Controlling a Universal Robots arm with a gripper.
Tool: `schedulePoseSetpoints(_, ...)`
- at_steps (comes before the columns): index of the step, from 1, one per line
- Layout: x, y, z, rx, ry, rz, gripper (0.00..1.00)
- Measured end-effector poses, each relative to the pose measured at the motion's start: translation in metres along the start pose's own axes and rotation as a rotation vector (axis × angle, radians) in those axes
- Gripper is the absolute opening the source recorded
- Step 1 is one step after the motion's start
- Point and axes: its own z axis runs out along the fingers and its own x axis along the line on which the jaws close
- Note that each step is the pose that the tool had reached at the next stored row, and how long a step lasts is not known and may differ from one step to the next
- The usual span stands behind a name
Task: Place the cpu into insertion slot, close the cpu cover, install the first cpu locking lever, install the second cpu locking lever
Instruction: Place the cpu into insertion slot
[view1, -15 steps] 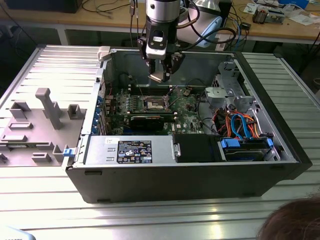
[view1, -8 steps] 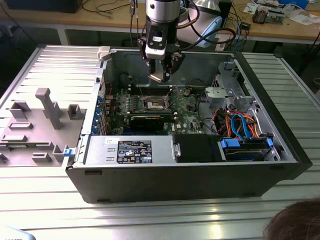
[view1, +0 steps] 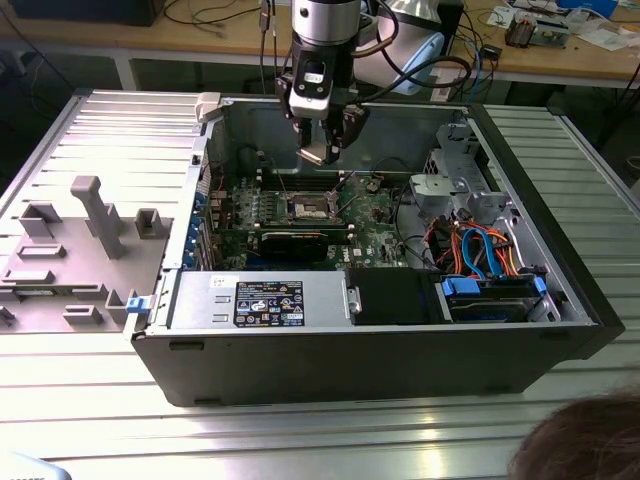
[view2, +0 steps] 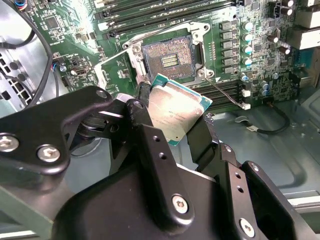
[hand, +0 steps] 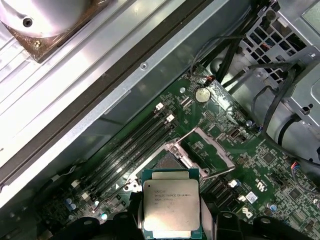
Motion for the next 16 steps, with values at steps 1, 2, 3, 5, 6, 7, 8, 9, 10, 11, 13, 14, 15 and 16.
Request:
schedulePoseSetpoints(1,0.0,0.0,0.0,0.0,-0.0003,0.004,0.55)
schedulePoseSetpoints(2,0.0,0.0,0.0,0.0,-0.0006,0.009,0.55)
schedulePoseSetpoints(3,0.0,0.0,0.0,-0.0001,-0.001,0.016,0.55)
schedulePoseSetpoints(5,0.0,0.0,0.0,-0.0001,-0.0014,0.023,0.55)
schedulePoseSetpoints(6,0.0,0.0,0.0,-0.0001,-0.0016,0.025,0.55)
schedulePoseSetpoints(7,0.0,0.0,0.0,-0.0001,-0.0018,0.028,0.55)
schedulePoseSetpoints(8,0.0,0.0,0.0,-0.0001,-0.0019,0.03,0.55)
schedulePoseSetpoints(9,0.0,0.0,0.0,-0.0002,-0.002,0.032,0.55)
schedulePoseSetpoints(10,0.0,0.0,0.0,-0.0002,-0.0022,0.035,0.55)
schedulePoseSetpoints(11,0.0,0.0,0.0,-0.0002,-0.0023,0.037,0.55)
schedulePoseSetpoints(13,0.0,0.0,0.0,-0.0003,-0.0028,0.046,0.55)
schedulePoseSetpoints(14,0.0,0.0,0.0,-0.0003,-0.003,0.049,0.55)
schedulePoseSetpoints(15,0.0,0.0,0.0,-0.0003,-0.0031,0.05,0.55)
schedulePoseSetpoints(16,0.0,0.0,0.0,-0.0003,-0.0033,0.054,0.55)
